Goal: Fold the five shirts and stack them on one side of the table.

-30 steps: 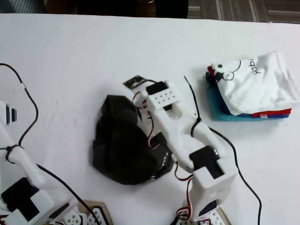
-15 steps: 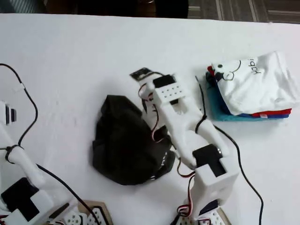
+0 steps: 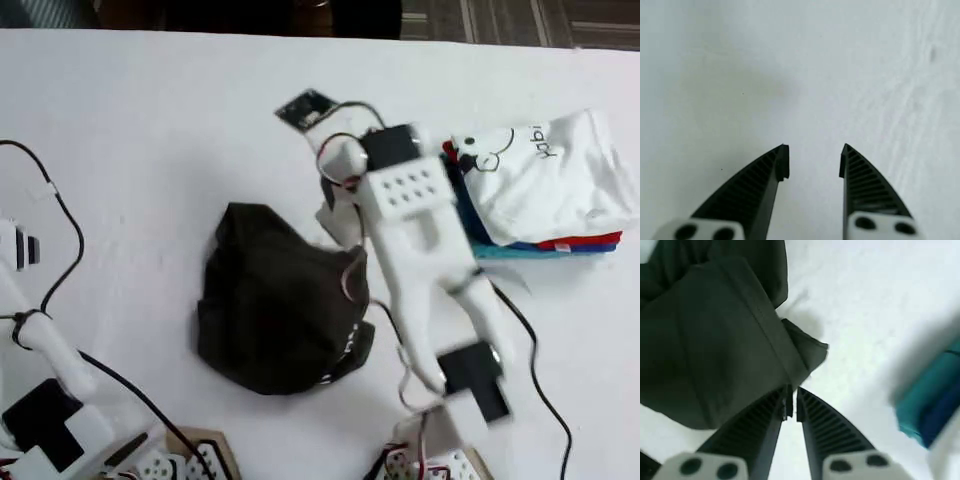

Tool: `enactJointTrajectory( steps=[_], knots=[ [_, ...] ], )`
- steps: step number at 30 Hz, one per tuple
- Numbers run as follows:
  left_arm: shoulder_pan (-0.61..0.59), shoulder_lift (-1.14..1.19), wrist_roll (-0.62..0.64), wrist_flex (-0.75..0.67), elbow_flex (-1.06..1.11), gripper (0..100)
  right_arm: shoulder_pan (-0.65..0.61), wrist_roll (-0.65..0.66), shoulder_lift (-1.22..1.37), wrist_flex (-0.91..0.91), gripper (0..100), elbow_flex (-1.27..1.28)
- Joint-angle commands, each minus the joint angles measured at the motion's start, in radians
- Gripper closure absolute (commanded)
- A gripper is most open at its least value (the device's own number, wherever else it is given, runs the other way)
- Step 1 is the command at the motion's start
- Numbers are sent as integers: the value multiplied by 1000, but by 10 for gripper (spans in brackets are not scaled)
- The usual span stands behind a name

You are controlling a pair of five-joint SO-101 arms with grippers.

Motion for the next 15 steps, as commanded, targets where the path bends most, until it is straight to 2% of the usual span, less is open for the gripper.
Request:
enactJointTrajectory(
  steps=[1,5,7,11,15],
  knots=[
    [46,-37,0,-2,13,813,64,43,-275,38,979,-26],
    [152,-37,5,89,-28,813,183,46,-504,38,979,121],
    [209,-37,6,124,-79,813,203,38,-564,16,978,238],
    [288,-37,9,144,-145,813,110,35,-564,-180,943,485],
    [304,-37,72,146,-151,813,-19,-46,-472,-343,778,663]
  ],
)
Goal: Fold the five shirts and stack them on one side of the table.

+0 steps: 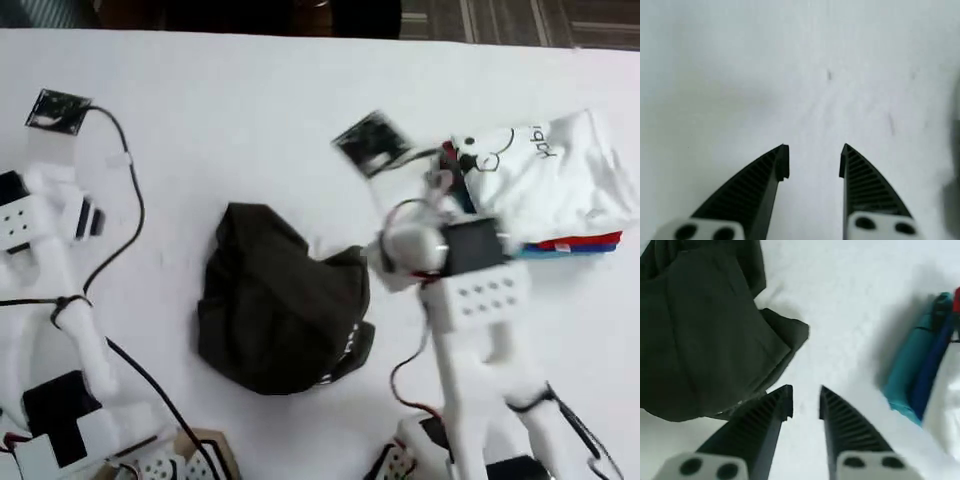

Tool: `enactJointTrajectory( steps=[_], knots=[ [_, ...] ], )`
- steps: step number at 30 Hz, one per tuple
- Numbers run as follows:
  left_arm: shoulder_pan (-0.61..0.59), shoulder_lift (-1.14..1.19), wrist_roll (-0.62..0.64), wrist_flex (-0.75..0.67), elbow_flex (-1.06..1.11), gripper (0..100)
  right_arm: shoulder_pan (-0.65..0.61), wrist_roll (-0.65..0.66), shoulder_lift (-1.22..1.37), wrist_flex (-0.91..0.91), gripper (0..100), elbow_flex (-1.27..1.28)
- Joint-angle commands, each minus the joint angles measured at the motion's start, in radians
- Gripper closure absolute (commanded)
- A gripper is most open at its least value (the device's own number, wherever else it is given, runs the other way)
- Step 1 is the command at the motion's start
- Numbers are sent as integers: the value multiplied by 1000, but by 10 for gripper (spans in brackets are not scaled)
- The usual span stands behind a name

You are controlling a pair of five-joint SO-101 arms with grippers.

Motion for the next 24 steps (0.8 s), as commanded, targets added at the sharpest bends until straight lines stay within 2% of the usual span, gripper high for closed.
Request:
enactJointTrajectory(
  steps=[1,4,7,17,20,23,24],
  knots=[
    [15,-37,43,0,-38,813,-116,-54,70,-113,738,98],
    [15,-37,44,0,-25,813,-208,-52,157,-127,664,97],
    [15,-37,41,0,-19,813,-257,-58,242,-166,655,101],
    [-25,-37,40,0,-19,813,-271,-52,496,-234,660,98],
    [-32,-37,40,0,-19,813,-268,-51,550,-254,768,97],
    [-34,-37,40,0,-19,813,-266,-58,559,-292,998,97],
    [-34,-37,40,0,-19,813,-266,-58,556,-295,974,97]
  ],
)
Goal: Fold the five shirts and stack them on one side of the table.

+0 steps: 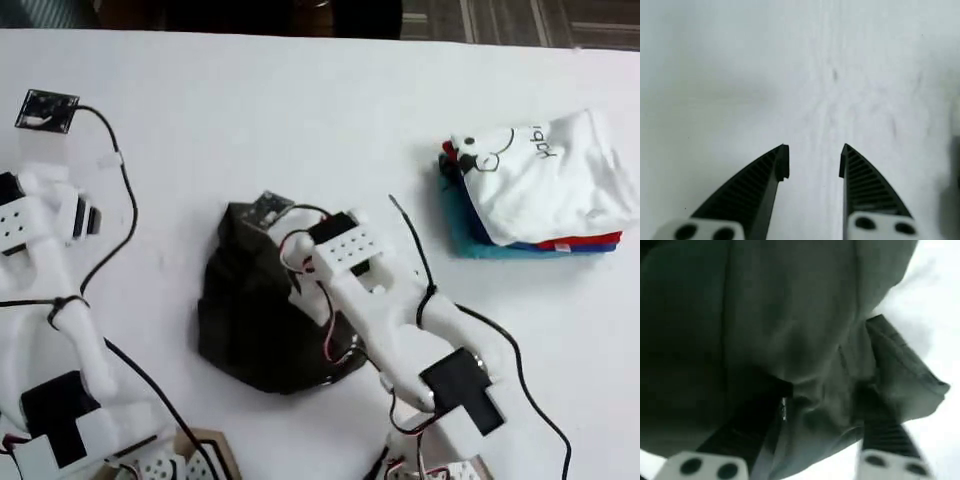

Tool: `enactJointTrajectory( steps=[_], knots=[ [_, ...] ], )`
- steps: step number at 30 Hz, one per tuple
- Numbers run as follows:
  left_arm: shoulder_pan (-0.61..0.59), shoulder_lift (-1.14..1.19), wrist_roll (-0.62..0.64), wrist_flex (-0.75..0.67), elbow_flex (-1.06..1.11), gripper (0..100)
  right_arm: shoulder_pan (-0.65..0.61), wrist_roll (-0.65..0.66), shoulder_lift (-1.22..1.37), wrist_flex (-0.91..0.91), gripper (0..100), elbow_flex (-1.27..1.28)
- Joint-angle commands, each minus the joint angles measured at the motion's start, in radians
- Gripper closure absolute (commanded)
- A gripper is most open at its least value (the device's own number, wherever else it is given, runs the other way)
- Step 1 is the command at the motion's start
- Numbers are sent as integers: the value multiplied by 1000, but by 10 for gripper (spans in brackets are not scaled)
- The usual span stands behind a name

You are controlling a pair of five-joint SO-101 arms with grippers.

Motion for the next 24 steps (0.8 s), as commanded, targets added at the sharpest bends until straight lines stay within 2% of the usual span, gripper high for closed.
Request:
enactJointTrajectory(
  steps=[1,3,13,18,24],
  knots=[
    [-9,-37,3,0,-19,813,-7,-8,-13,-22,954,-9],
    [-9,-37,3,0,-19,813,-2,-5,-58,-24,983,-9],
    [-2,-37,5,0,-21,813,133,3,-381,79,978,-8],
    [41,-37,11,6,-19,813,213,17,-507,116,978,-8],
    [133,-37,12,8,-19,813,374,81,-654,150,978,-3]
  ],
)
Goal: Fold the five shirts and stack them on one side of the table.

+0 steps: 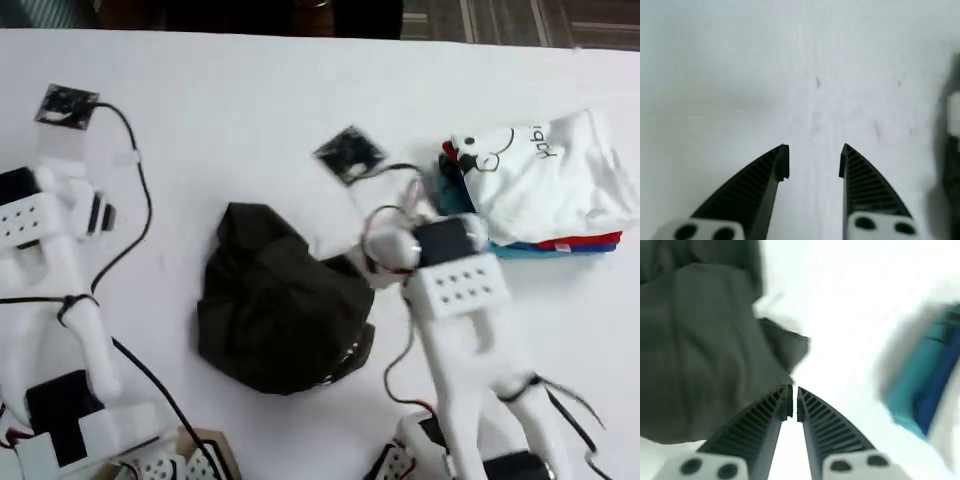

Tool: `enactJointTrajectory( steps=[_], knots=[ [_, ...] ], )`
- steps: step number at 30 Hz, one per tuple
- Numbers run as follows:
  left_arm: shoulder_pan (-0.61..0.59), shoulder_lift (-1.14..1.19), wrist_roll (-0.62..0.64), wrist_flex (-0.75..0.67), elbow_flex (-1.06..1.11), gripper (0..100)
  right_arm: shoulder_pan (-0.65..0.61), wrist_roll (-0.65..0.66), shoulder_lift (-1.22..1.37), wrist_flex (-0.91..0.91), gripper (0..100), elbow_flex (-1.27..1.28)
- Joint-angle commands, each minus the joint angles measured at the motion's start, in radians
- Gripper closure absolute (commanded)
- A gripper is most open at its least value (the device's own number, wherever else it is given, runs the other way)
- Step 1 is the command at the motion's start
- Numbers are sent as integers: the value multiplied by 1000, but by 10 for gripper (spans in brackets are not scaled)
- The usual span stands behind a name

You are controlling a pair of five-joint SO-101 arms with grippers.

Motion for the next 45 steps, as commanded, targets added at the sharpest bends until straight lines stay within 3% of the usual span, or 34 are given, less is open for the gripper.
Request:
enactJointTrajectory(
  steps=[1,5,8,11,14,20,28,31,34,35,36,45],
  knots=[
    [64,-37,12,8,-21,813,64,6,-90,28,978,-2],
    [104,-37,18,5,-22,813,-97,6,-79,47,955,12],
    [101,-37,49,5,-21,813,-209,6,-24,44,833,51],
    [78,-37,48,5,-4,813,-263,6,73,10,708,91],
    [55,-37,46,2,19,813,-282,6,183,-61,687,107],
    [11,-37,44,0,22,813,-286,6,343,-191,687,103],
    [3,-37,43,-15,24,813,-298,9,458,-203,691,83],
    [3,-37,43,-31,24,813,-332,15,516,-203,768,83],
    [3,-37,43,-31,24,813,-349,11,555,-223,971,78],
    [3,-37,43,-29,24,813,-344,6,558,-226,991,71],
    [3,-37,43,-29,25,813,-337,6,556,-226,958,63],
    [3,-35,43,-41,76,813,-176,14,318,-39,978,-112]
  ],
)
